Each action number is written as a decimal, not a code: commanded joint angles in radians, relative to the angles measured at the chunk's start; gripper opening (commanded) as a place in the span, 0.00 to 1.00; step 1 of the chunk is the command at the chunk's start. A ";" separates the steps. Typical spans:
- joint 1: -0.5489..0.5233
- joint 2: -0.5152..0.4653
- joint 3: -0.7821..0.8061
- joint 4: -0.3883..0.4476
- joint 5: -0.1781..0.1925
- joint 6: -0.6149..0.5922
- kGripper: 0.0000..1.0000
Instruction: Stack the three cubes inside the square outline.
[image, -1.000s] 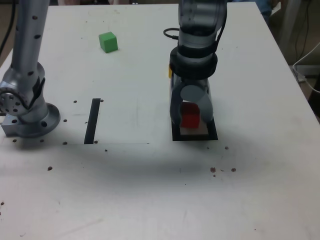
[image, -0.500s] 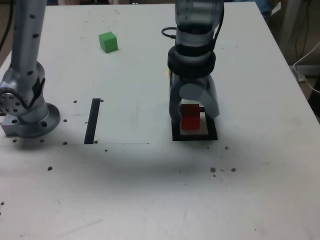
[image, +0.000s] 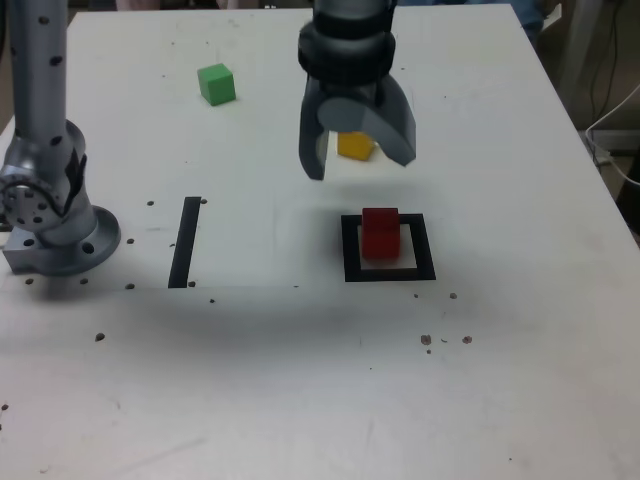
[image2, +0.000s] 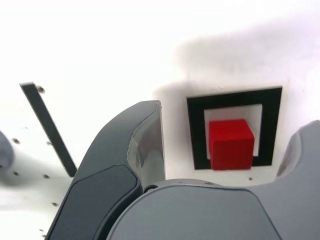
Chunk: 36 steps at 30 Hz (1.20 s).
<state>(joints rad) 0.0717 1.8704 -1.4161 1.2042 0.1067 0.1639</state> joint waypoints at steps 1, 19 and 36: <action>0.038 -0.012 -0.011 0.020 0.007 0.046 1.00; 0.326 0.098 -0.044 -0.035 0.122 0.420 1.00; 0.343 0.185 -0.029 -0.146 0.123 0.506 0.74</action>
<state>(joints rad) 0.4181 2.0483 -1.4441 1.0643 0.2305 0.6675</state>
